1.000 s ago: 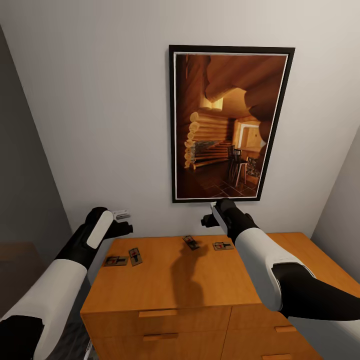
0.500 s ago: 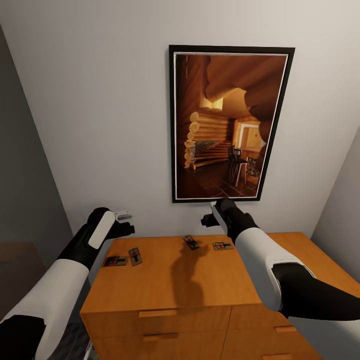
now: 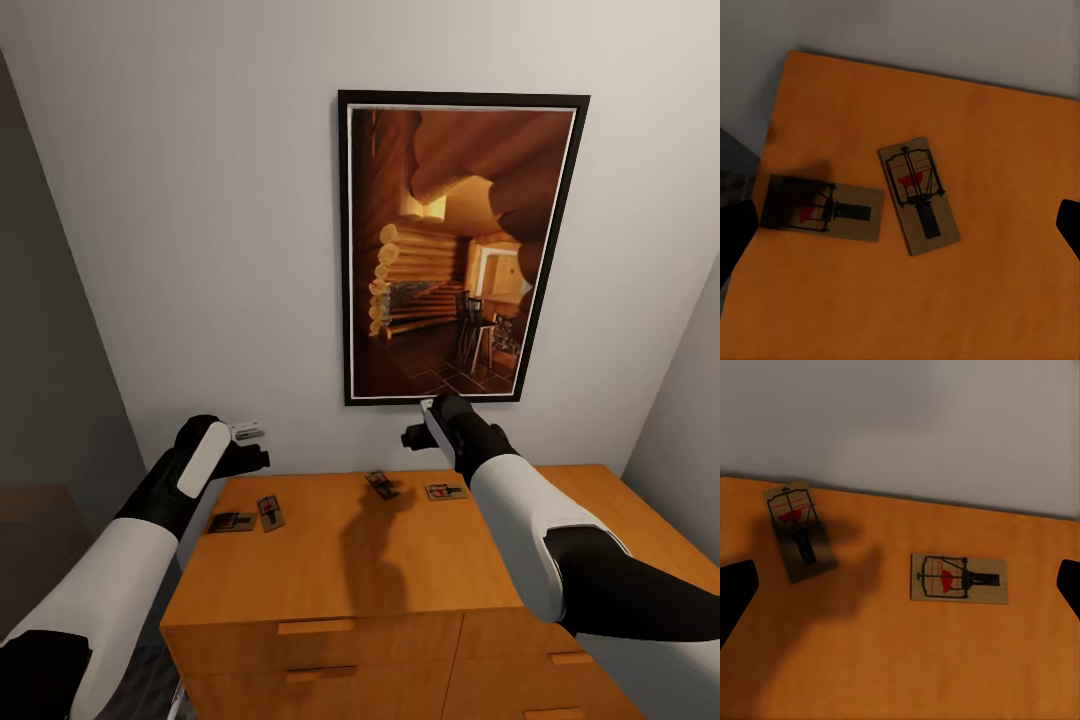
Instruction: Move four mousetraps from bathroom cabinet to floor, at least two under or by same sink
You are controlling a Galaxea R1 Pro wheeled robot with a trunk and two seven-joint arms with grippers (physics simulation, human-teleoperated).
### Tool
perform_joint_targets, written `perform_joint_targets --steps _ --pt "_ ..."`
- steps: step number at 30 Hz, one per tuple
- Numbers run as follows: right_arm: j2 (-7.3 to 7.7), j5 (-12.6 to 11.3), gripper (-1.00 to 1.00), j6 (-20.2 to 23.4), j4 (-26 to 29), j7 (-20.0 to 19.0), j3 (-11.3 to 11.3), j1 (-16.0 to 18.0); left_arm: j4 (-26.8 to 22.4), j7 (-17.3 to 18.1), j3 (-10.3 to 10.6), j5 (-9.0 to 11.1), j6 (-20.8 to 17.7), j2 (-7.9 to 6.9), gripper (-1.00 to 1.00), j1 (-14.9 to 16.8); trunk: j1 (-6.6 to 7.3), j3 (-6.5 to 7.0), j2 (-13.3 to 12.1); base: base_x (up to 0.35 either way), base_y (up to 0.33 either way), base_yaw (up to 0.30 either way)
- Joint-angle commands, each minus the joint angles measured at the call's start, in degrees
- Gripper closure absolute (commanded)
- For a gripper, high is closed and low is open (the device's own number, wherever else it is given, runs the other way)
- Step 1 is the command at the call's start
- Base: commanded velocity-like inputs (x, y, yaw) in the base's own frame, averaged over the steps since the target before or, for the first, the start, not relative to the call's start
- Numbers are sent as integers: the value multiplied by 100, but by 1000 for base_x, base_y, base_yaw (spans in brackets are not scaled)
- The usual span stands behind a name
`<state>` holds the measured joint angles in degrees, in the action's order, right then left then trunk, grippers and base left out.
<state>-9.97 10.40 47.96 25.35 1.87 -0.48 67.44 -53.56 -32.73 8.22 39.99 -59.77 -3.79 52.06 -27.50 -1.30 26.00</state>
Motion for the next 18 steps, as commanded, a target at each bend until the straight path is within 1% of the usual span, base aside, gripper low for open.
perform_joint_targets --steps 1,10,14,18 --pt "-3 13 -100 26 12 7 7 5 -5 -58 22 60 -8 -7 -100 6 -4 -14 13 0 0 0" --pt "-3 4 -100 160 114 -25 271 3 -5 -58 22 54 -8 -3 -100 6 -4 -14 13 0 0 0" --pt "-3 -5 -100 202 102 -103 326 0 -5 -58 22 54 -8 0 -100 6 -4 -14 13 0 0 0" --pt "-3 -8 -100 222 97 -273 358 -1 -5 -58 22 58 -8 -5 -100 6 -4 -14 13 0 0 0"
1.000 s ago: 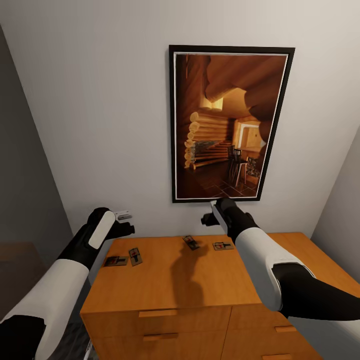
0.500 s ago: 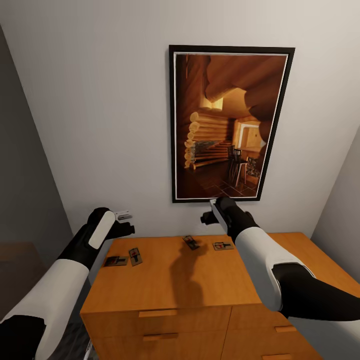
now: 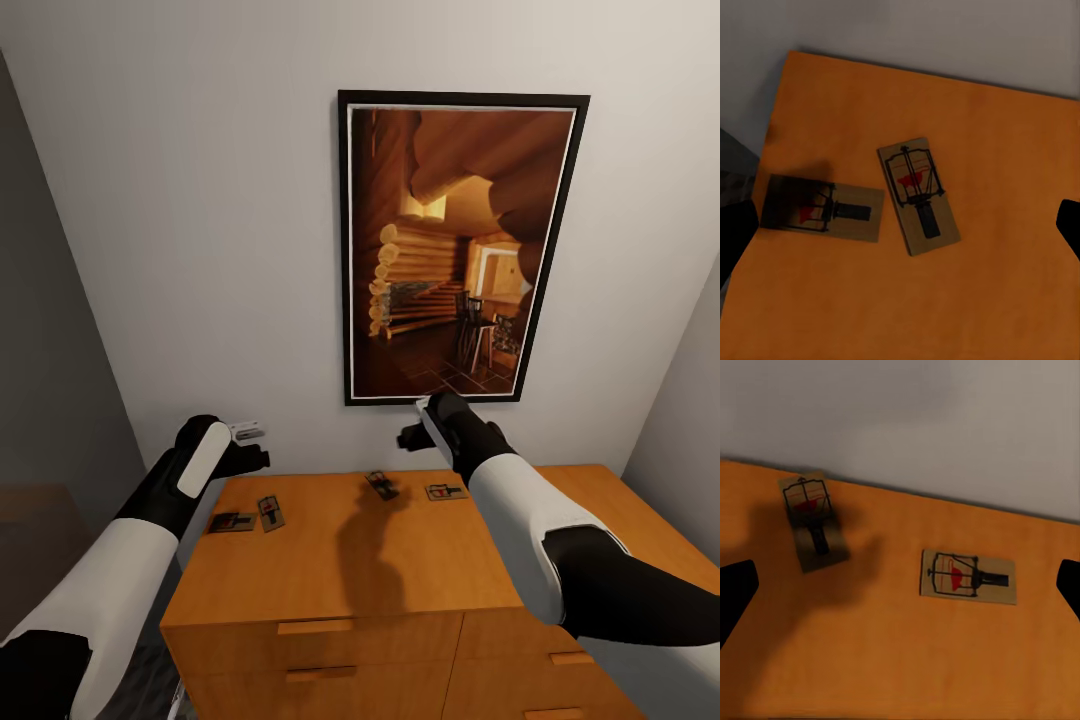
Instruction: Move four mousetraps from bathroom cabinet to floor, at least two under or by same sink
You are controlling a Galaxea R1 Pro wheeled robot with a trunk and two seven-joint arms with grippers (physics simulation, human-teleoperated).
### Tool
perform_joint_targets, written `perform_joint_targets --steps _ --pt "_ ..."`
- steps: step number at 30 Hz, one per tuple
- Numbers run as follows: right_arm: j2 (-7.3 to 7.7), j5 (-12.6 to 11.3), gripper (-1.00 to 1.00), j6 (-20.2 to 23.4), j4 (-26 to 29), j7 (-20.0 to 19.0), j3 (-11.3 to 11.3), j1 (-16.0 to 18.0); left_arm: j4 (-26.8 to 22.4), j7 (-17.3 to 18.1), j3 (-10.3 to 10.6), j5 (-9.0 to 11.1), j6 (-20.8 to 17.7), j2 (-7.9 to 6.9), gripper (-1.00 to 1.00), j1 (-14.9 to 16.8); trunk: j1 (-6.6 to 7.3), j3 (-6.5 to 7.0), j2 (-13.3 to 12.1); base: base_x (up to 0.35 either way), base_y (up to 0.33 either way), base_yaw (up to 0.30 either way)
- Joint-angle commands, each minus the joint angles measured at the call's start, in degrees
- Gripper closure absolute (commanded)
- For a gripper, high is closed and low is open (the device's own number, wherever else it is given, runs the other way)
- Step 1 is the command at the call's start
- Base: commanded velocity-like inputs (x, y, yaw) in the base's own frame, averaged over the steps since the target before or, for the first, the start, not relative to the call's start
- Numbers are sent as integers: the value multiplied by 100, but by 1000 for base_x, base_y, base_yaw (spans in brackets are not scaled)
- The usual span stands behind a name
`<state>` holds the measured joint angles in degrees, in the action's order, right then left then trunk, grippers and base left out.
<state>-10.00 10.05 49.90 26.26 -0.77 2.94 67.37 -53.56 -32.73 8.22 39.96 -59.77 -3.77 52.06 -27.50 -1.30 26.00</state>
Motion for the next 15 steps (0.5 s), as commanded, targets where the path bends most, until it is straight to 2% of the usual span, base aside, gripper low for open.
perform_joint_targets --steps 1,8,15 --pt "0 29 -100 32 4 -65 22 5 -5 -58 22 61 -8 -7 -100 6 -4 -13 13 0 0 0" --pt "0 36 -100 43 2 -445 43 4 -5 -58 22 63 -8 -9 -100 6 -4 -13 13 0 0 0" --pt "0 52 -100 39 -5 -533 47 4 -4 -58 22 64 -8 -10 -100 6 -4 -13 13 0 0 0"
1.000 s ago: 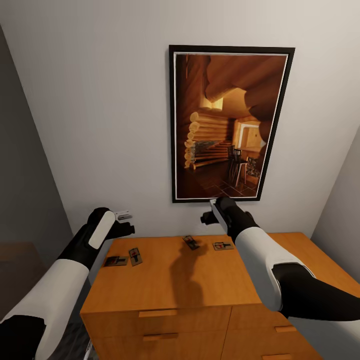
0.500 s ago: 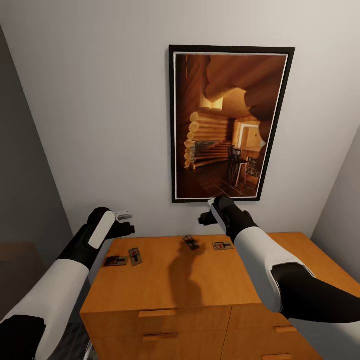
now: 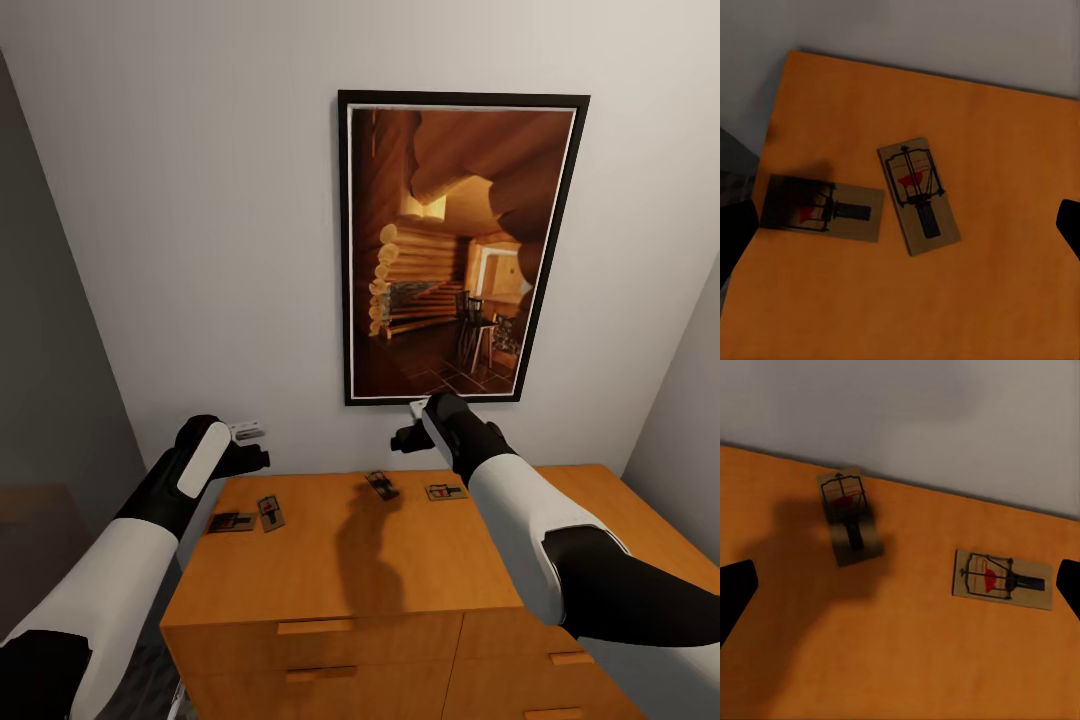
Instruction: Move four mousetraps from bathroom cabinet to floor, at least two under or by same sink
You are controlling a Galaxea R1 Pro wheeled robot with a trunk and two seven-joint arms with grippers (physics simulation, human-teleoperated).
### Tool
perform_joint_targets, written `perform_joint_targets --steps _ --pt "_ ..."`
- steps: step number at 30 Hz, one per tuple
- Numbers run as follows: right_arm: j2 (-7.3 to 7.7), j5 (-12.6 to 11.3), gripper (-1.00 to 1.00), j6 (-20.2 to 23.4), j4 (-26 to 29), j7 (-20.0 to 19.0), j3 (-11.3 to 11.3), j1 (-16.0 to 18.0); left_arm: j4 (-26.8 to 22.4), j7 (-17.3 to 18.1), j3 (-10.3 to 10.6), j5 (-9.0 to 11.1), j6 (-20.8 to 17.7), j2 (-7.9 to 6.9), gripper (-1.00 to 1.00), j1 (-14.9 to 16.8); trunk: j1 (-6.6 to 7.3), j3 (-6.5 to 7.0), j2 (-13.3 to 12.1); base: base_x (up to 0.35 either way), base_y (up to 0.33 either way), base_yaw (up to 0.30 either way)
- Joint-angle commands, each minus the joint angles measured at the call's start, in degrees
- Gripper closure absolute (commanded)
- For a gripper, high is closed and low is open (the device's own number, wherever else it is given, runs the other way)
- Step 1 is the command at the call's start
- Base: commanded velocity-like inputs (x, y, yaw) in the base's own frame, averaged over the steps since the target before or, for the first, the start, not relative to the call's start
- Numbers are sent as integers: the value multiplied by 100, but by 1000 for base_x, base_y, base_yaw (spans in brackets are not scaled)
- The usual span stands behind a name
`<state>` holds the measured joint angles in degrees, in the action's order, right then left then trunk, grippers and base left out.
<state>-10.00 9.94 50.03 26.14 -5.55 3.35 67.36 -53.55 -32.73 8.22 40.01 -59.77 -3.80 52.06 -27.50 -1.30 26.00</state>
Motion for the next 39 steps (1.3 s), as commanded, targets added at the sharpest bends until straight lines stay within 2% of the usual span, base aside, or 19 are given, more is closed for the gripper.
perform_joint_targets --steps 1,39 --pt "0 64 -100 26 6 -55 7 5 -6 -58 21 60 -8 -7 -100 6 -4 -13 13 0 0 0" --pt "0 77 -100 33 5 -51 7 5 -32 -58 14 67 -15 -4 -100 6 -4 -13 13 0 0 0"
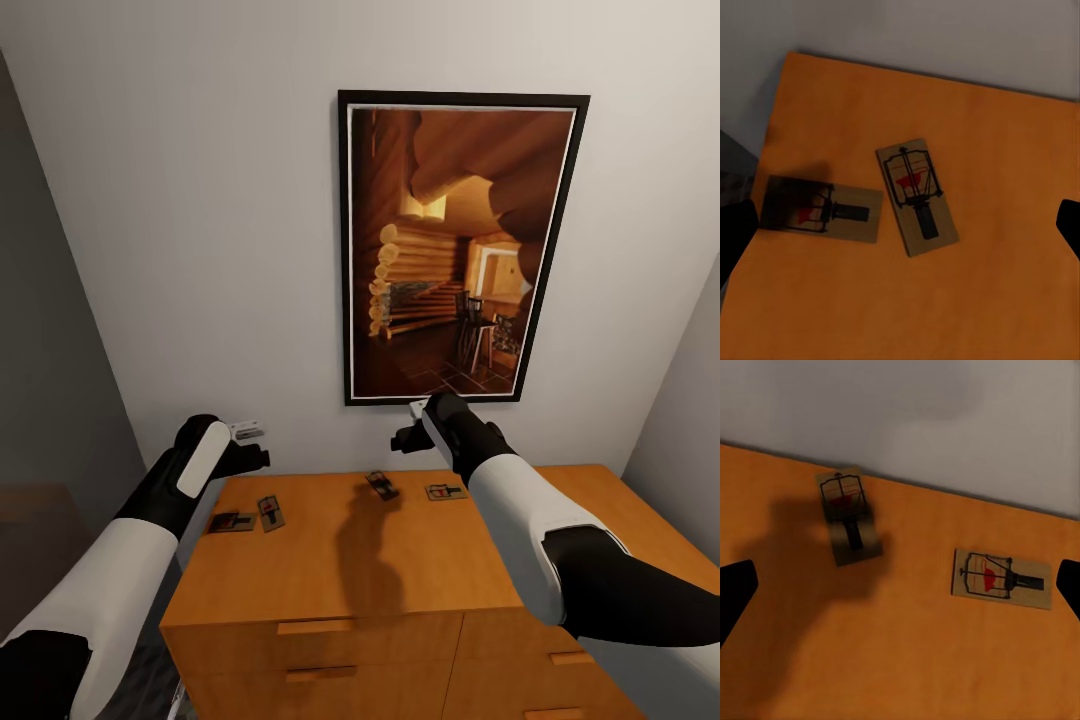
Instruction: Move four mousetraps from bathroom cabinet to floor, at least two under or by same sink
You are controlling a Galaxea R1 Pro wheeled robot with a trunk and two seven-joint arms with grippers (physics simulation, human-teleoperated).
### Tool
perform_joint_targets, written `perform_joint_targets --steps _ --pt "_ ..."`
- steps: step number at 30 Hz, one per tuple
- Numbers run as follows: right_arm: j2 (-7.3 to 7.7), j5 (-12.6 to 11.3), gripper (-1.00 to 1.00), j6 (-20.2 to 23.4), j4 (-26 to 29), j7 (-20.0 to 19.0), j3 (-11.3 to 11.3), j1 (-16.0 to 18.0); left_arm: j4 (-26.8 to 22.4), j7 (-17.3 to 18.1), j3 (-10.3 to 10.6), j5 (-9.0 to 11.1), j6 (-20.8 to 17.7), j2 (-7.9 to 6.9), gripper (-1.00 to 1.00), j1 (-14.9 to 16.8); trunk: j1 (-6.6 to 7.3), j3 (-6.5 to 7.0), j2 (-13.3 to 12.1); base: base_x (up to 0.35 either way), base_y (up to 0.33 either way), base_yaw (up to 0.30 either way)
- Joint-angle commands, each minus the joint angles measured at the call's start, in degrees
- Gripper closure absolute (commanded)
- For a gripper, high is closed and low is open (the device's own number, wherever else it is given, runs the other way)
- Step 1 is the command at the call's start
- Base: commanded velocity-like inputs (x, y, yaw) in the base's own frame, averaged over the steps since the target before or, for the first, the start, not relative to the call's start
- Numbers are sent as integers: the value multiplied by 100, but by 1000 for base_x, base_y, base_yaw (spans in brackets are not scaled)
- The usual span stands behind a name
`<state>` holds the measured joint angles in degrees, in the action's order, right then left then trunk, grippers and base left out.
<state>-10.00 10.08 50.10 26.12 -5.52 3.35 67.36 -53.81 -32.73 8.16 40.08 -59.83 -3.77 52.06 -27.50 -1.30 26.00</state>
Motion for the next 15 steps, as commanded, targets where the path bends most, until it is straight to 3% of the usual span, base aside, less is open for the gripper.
perform_joint_targets --steps 1,15 --pt "0 61 -100 26 7 -54 7 5 -8 -58 21 60 -7 -6 -100 6 -4 -13 13 0 0 0" --pt "0 65 -100 31 7 -60 8 5 8 -58 14 65 -11 -9 -100 6 -4 -13 13 0 0 0"
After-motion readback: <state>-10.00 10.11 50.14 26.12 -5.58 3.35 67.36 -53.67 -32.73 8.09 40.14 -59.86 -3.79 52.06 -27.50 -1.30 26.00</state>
